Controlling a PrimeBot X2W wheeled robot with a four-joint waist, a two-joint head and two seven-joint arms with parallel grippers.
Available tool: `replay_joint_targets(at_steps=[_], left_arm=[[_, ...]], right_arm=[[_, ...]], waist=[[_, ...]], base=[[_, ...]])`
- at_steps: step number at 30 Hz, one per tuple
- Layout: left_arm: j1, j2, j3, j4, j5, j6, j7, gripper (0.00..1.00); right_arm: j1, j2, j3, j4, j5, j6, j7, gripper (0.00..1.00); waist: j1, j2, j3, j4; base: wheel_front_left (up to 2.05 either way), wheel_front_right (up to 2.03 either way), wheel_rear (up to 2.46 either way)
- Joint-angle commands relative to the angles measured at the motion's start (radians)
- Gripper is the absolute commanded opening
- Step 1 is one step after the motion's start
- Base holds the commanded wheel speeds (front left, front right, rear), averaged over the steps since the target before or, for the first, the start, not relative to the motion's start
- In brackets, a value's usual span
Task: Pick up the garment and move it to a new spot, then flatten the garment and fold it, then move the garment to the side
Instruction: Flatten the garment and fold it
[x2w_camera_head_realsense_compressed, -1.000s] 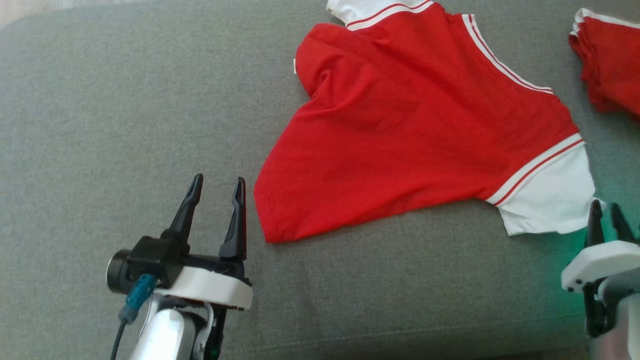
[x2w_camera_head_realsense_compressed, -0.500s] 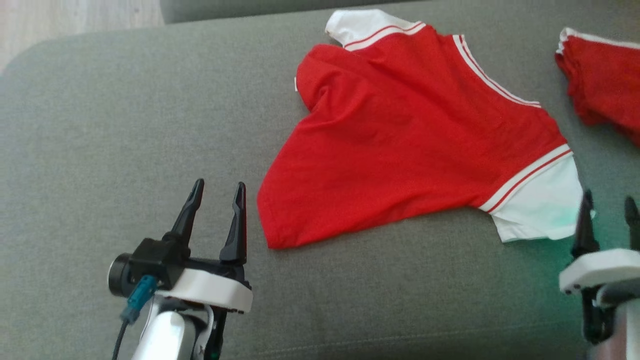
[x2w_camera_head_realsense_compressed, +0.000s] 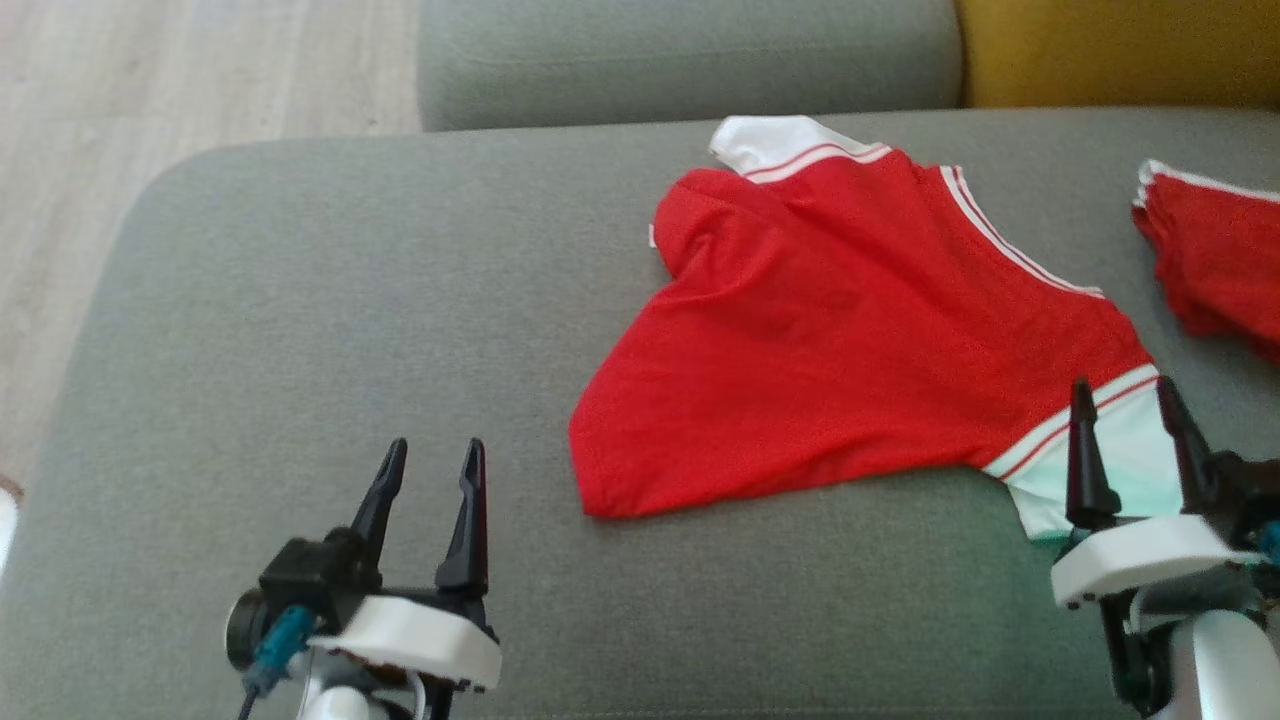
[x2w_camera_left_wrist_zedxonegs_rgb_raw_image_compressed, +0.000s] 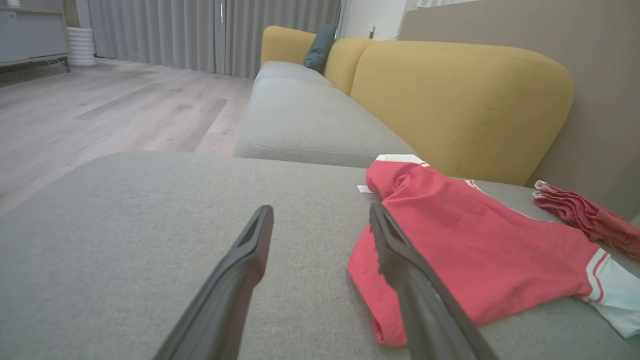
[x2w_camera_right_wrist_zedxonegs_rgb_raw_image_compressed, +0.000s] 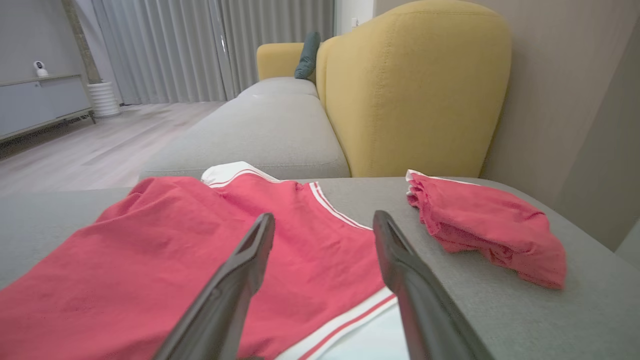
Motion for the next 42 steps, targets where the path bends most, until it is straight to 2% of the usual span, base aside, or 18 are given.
replay_joint_targets(at_steps=[1,11,29,33,42], left_arm=[[-0.022,0.001,0.038,-0.029,-0.007,0.004,-0.006,1.0],[0.005,0.001,0.029,-0.016,-0.02,0.004,-0.006,1.0],[-0.007,0.001,0.014,-0.007,-0.01,-0.001,-0.006,1.0],[-0.019,0.001,-0.032,0.035,-0.027,-0.019,-0.004,1.0],[-0.098,0.001,-0.201,0.195,-0.209,-0.056,0.119,1.0]], right_arm=[[-0.018,-0.008,0.031,-0.042,0.007,0.007,-0.001,1.0],[0.049,-0.008,0.107,-0.066,0.058,0.007,-0.017,1.0],[0.043,-0.008,0.129,-0.068,0.058,0.007,-0.015,1.0],[0.036,-0.008,0.136,-0.072,0.061,0.007,-0.016,1.0],[0.006,-0.008,0.146,-0.064,0.071,0.007,-0.023,1.0]], waist=[[0.0,0.0,-0.018,0.02],[0.0,0.0,-0.033,0.049],[0.0,0.0,-0.021,0.038],[0.0,0.0,-0.005,0.028],[0.0,0.0,0.054,-0.017]], base=[[0.0,0.0,0.0],[0.0,0.0,0.0],[0.0,0.0,0.0],[0.0,0.0,0.0],[0.0,0.0,0.0]])
